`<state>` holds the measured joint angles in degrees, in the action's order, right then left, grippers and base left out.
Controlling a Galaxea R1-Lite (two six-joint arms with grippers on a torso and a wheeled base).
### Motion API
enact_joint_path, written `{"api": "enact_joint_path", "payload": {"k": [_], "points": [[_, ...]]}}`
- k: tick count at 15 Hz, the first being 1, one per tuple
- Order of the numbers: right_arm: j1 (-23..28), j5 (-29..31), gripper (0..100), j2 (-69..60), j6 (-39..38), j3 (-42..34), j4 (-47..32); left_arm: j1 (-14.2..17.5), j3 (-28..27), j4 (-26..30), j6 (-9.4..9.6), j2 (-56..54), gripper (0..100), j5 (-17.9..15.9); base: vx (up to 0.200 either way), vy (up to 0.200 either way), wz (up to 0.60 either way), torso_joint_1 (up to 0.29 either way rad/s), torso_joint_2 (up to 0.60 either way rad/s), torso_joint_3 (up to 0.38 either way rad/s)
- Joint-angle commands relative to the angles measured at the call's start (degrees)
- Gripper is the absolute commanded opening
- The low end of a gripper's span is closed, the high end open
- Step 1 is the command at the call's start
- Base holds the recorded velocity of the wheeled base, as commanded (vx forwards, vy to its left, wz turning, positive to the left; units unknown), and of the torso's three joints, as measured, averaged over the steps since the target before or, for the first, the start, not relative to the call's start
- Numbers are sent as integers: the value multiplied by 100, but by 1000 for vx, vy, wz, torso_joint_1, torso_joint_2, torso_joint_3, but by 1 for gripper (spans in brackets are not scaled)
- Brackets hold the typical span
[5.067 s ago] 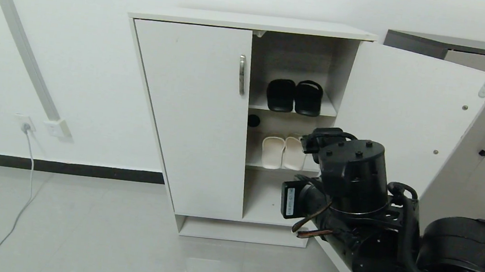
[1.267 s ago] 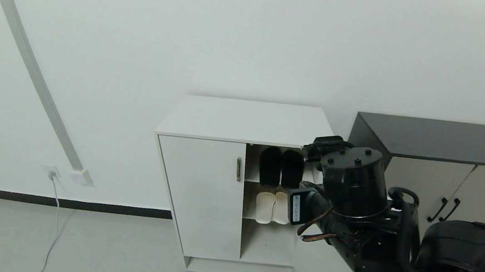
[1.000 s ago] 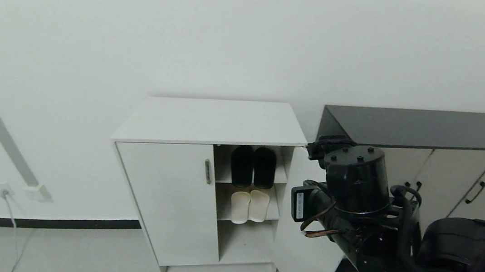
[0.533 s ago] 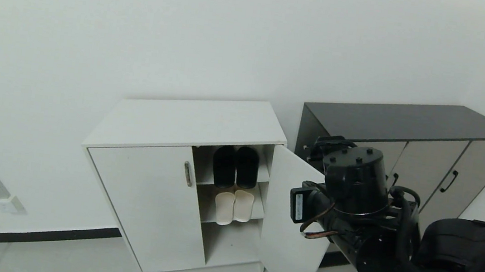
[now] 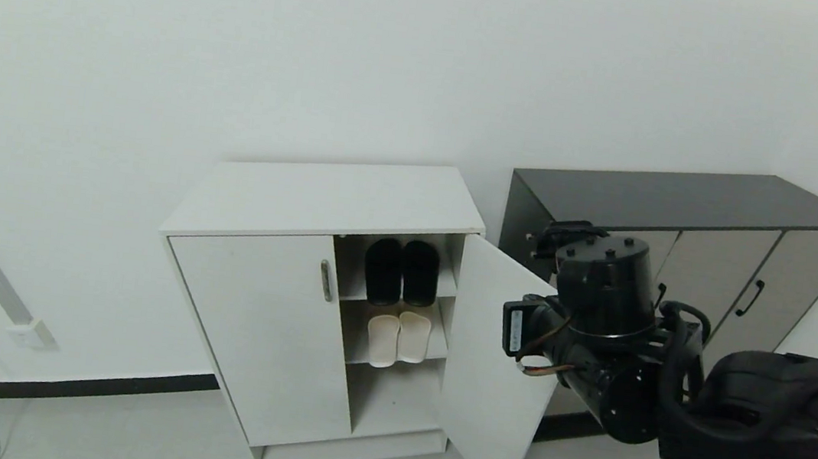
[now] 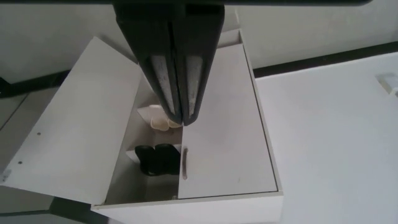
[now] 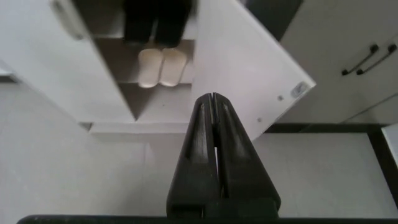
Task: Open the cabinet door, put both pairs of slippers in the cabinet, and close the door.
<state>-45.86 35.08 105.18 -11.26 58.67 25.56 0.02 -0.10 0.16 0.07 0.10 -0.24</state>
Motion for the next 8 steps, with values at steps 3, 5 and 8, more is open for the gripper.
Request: {"api": "enact_joint_path", "payload": {"k": [3, 5, 8], "points": [[939, -643, 0, 785, 89, 874, 116, 6, 1, 2, 1, -1, 0, -2, 0, 0, 0, 0, 0, 0], [1299, -670, 0, 1286, 160, 1568, -78, 6, 1, 2, 1, -1, 0, -2, 0, 0, 0, 0, 0, 0], [1712, -1021, 0, 1813, 142, 2386, -447, 6, 1, 2, -7, -1, 0, -2, 0, 0, 0, 0, 0, 0]]}}
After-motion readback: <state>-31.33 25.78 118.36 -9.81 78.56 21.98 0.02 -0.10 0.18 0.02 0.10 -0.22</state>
